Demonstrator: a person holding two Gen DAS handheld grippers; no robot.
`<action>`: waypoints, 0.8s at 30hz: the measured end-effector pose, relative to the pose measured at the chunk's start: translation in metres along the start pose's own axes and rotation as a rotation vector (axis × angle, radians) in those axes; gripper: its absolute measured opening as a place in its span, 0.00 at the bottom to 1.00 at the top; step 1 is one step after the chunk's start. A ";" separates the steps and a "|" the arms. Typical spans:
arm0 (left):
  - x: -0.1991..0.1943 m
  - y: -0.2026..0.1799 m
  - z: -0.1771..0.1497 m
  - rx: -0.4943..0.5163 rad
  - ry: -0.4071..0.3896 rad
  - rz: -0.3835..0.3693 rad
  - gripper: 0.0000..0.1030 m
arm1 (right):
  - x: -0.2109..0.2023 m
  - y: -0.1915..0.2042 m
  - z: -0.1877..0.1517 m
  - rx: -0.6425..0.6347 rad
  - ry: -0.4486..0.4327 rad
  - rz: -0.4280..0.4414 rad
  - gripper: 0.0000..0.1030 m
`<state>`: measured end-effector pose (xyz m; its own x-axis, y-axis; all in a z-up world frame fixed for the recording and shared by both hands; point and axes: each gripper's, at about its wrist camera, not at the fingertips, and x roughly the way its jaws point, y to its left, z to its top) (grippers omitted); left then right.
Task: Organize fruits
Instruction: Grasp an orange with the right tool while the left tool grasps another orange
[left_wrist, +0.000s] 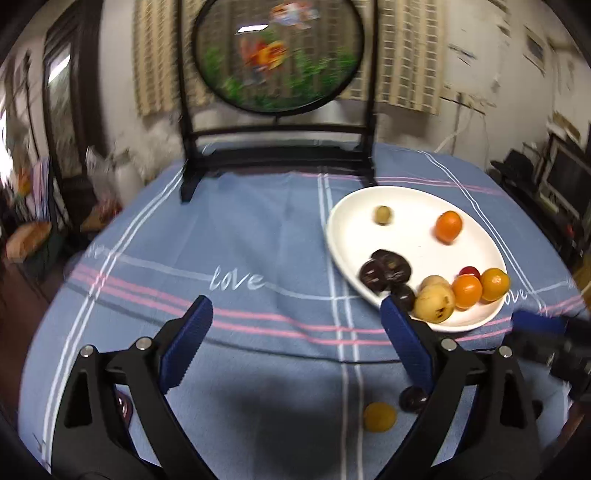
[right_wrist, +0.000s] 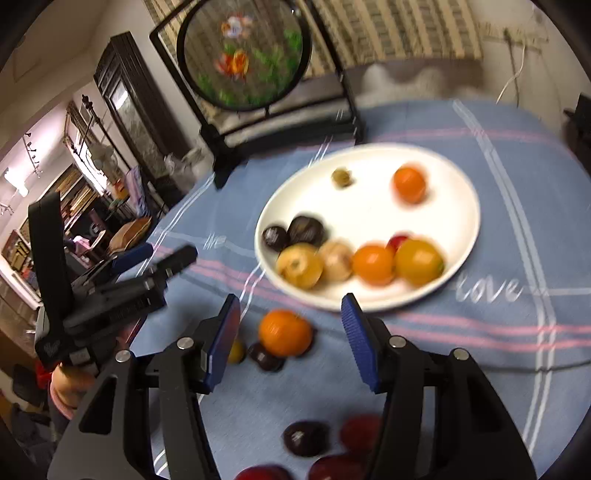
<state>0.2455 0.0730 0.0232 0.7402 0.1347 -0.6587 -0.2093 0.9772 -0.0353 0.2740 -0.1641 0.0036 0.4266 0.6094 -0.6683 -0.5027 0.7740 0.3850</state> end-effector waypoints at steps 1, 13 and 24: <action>0.000 0.005 -0.001 -0.025 0.007 -0.010 0.91 | 0.003 0.002 -0.002 0.001 0.019 0.008 0.56; -0.004 0.010 -0.009 -0.057 0.017 -0.036 0.91 | 0.052 0.016 -0.013 0.017 0.151 -0.033 0.56; -0.007 0.004 -0.012 -0.019 0.022 -0.033 0.91 | 0.059 0.008 -0.015 0.059 0.161 -0.043 0.42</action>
<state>0.2320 0.0738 0.0187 0.7327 0.0983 -0.6734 -0.1968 0.9778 -0.0713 0.2835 -0.1248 -0.0420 0.3183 0.5438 -0.7765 -0.4397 0.8104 0.3872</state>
